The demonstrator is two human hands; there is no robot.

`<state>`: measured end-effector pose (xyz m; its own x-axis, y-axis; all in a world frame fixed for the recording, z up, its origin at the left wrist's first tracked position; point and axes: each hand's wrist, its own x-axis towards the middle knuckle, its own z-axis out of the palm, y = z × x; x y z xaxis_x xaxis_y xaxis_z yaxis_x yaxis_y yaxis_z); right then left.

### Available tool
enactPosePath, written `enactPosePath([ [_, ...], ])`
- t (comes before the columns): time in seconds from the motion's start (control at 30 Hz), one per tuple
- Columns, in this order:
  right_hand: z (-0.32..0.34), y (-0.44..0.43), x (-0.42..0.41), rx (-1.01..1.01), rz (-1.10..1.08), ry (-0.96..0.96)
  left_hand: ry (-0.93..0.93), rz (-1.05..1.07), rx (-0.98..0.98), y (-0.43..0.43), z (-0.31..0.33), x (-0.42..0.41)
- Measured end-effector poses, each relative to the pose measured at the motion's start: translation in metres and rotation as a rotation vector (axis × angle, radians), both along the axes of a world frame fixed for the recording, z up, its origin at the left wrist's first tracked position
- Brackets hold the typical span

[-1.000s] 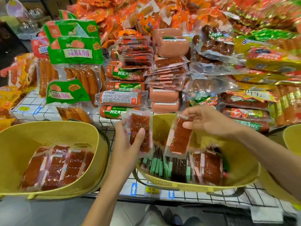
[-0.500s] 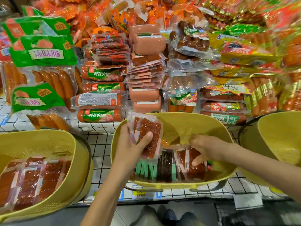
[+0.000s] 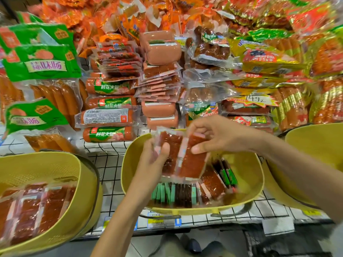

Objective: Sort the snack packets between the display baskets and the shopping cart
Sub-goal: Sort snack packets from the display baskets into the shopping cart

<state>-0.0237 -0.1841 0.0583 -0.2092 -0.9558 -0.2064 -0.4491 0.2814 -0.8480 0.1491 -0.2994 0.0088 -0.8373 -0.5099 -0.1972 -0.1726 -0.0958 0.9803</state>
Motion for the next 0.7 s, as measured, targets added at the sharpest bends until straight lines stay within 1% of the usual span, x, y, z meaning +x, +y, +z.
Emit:
enactPosePath([
  [0.07,-0.01,-0.016,0.014,-0.028,-0.1,0.129,-0.043,-0.084,0.06,0.002,0.001,0.001],
  [0.1,-0.016,-0.021,0.02,-0.066,-0.139,0.196,-0.051,-0.078,0.082,0.003,0.001,0.001],
  [0.17,-0.027,-0.021,0.023,-0.105,-0.172,0.345,-0.061,0.0,0.111,0.001,-0.001,0.002],
  [0.2,-0.033,-0.016,0.02,-0.076,-0.168,0.394,-0.072,0.041,0.107,0.0,-0.002,0.003],
  [0.23,-0.04,-0.01,0.015,-0.005,-0.139,0.405,-0.084,0.075,0.091,-0.002,-0.004,0.004],
  [0.27,-0.05,-0.004,0.008,0.113,-0.07,0.405,-0.093,0.106,0.076,-0.004,-0.005,0.006],
  [0.3,-0.061,0.002,0.002,0.263,0.043,0.444,-0.092,0.134,0.072,-0.007,-0.007,0.009],
  [0.37,-0.084,0.012,-0.007,0.535,0.267,0.6,-0.064,0.159,0.108,-0.013,-0.009,0.013],
  [0.4,-0.093,0.016,-0.008,0.607,0.327,0.652,-0.051,0.159,0.126,-0.015,-0.009,0.015],
  [0.43,-0.1,0.017,-0.009,0.629,0.344,0.679,-0.044,0.158,0.133,-0.016,-0.008,0.017],
  [0.47,-0.104,0.016,-0.01,0.612,0.314,0.69,-0.04,0.157,0.134,-0.018,-0.008,0.018],
  [0.53,-0.104,0.013,-0.016,0.512,0.184,0.696,-0.033,0.153,0.133,-0.02,-0.008,0.019],
  [0.6,-0.098,0.01,-0.021,0.437,0.041,0.644,-0.033,0.156,0.135,-0.02,-0.009,0.02],
  [0.7,-0.089,0.011,-0.021,0.363,-0.03,0.583,-0.032,0.173,0.133,-0.022,-0.011,0.02],
])
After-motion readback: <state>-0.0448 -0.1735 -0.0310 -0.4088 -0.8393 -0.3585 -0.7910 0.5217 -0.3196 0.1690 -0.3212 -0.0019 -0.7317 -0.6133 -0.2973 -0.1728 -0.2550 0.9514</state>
